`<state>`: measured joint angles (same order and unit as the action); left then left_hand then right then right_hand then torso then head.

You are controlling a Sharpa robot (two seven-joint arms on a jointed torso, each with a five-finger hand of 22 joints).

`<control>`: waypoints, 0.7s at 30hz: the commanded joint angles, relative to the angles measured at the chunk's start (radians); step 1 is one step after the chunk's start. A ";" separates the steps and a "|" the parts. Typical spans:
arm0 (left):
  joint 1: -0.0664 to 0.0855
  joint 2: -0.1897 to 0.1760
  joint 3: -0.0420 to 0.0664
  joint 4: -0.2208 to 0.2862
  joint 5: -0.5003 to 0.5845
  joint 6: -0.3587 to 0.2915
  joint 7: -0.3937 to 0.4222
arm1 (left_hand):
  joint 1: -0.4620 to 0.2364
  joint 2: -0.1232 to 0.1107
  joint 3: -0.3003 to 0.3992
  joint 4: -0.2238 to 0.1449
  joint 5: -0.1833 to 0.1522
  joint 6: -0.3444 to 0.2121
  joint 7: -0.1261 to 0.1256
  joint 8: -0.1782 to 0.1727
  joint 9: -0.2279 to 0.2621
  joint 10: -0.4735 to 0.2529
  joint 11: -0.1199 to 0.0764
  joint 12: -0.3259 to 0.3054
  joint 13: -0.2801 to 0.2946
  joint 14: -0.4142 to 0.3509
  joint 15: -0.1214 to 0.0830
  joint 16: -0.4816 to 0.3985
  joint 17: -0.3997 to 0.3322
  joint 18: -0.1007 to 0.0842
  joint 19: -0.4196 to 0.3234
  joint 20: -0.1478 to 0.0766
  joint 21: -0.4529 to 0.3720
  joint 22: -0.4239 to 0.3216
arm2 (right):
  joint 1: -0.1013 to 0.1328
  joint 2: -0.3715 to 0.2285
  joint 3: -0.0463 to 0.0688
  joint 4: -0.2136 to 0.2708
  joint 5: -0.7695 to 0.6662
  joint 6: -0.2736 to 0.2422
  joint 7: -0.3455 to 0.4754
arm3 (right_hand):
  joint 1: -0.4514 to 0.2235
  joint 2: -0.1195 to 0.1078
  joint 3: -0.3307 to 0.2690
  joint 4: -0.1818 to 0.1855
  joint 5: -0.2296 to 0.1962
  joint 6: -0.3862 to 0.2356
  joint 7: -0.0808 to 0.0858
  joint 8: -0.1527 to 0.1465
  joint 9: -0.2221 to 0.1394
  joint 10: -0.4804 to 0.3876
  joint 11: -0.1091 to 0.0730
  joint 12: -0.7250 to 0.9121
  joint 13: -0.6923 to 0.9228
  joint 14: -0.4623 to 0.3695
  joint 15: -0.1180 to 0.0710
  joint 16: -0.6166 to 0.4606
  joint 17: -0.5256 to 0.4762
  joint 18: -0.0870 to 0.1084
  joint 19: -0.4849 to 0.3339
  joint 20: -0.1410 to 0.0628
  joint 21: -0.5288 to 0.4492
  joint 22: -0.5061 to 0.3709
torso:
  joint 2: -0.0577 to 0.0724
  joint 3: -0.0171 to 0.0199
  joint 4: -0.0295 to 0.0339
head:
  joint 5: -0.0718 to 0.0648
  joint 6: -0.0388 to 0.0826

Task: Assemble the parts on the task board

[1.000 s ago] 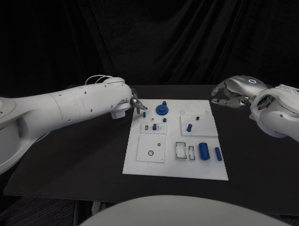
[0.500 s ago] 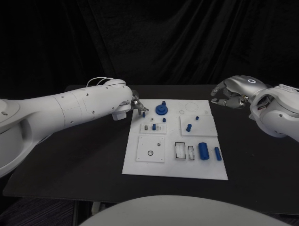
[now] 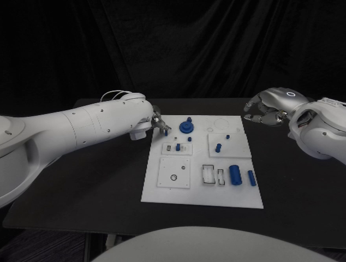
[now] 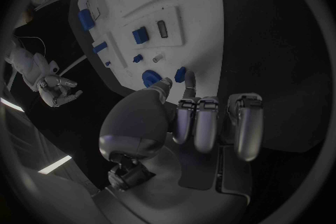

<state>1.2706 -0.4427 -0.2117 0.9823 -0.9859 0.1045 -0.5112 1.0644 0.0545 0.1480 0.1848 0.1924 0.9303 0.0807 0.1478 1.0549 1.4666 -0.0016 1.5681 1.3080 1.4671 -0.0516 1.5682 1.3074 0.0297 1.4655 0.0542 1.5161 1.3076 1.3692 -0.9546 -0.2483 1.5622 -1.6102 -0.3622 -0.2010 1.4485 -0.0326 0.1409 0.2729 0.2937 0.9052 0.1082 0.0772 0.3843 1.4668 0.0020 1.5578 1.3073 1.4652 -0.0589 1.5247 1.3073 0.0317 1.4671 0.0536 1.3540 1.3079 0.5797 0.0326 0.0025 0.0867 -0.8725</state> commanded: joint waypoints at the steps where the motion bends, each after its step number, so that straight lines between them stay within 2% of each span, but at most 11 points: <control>1: -0.003 0.004 0.001 -0.002 0.003 0.013 0.025 | 0.010 -0.002 0.002 -0.006 0.004 -0.009 0.000 -0.005 0.002 0.104 0.009 0.003 0.263 0.104 0.005 0.003 0.263 -0.006 0.044 0.010 -0.005 0.199 | -0.002 -0.001 0.001 0.002 -0.004 0.006 -0.013 | 0.002 -0.003 0.004 0.002 0.007 0.006 -0.003 -0.005 -0.001 0.084 0.008 -0.003 0.247 0.092 0.005 -0.004 0.225 0.018 0.012 0.002 -0.005 0.197 | 0.000 -0.0002 -0.0004 | 0.000 0.000; 21: -0.012 0.009 0.001 -0.013 0.003 0.019 0.031 | 0.027 0.007 0.010 -0.018 0.015 -0.015 0.002 -0.009 0.007 0.104 0.012 0.003 0.263 0.104 0.009 0.003 0.263 -0.005 0.042 0.014 -0.006 0.198 | -0.002 -0.003 0.001 0.003 -0.004 0.014 -0.016 | 0.002 -0.004 0.004 0.002 0.007 0.006 -0.003 -0.006 -0.001 0.083 0.008 -0.004 0.247 0.092 0.005 -0.004 0.225 0.018 0.012 0.002 -0.005 0.197 | -0.001 0.0001 0.0003 | -0.005 0.000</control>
<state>1.2602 -0.4365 -0.2117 0.9698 -0.9859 0.1161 -0.4999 1.0824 0.0647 0.1602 0.1726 0.2041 0.9236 0.0804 0.1432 1.0609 1.4656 0.0046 1.5681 1.3080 1.4670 -0.0516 1.5682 1.3074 0.0297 1.4656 0.0613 1.5125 1.3075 1.3692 -0.9559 -0.2480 1.5634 -1.6102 -0.3569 -0.2015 1.4485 -0.0326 0.1409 0.2729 0.2977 0.9052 0.1082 0.0772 0.3844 1.4668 0.0020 1.5578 1.3073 1.4652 -0.0589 1.5250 1.3073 0.0317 1.4670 0.0536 1.3540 1.3079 0.5794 0.0325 0.0027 0.0817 -0.8725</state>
